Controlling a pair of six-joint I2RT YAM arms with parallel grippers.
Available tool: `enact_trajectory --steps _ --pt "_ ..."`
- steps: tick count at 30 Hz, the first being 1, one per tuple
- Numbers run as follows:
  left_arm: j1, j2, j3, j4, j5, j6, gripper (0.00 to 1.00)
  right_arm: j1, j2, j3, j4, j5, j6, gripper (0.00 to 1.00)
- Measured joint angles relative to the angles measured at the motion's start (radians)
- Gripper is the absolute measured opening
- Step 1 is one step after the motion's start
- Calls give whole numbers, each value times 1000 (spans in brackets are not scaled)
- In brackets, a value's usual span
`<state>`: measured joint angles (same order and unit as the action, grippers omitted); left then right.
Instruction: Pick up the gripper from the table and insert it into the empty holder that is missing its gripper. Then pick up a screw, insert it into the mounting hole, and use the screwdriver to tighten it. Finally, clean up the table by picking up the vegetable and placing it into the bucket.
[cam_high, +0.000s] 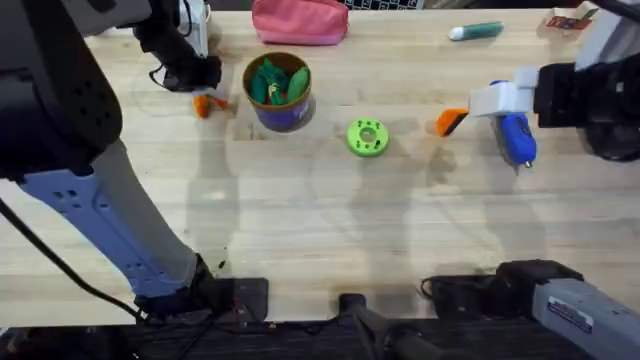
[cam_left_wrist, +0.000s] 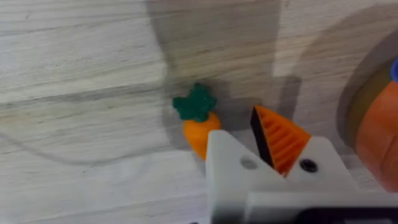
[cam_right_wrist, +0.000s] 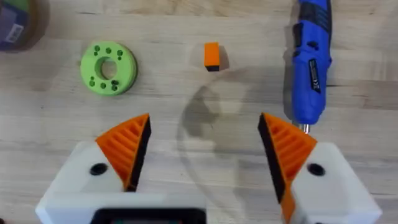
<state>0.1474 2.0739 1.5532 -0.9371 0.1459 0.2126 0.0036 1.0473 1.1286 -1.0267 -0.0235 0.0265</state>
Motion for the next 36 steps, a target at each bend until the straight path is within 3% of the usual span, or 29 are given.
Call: enact_trajectory --steps 20,30,36 --pt "3 -12 5 -19 -15 -12 20 0 0 0 0 0 0 993" --pt "6 -329 20 -61 -19 -27 20 0 0 0 0 0 0 994" --pt "6 -384 26 -99 -20 -30 20 0 0 0 0 0 0 994"
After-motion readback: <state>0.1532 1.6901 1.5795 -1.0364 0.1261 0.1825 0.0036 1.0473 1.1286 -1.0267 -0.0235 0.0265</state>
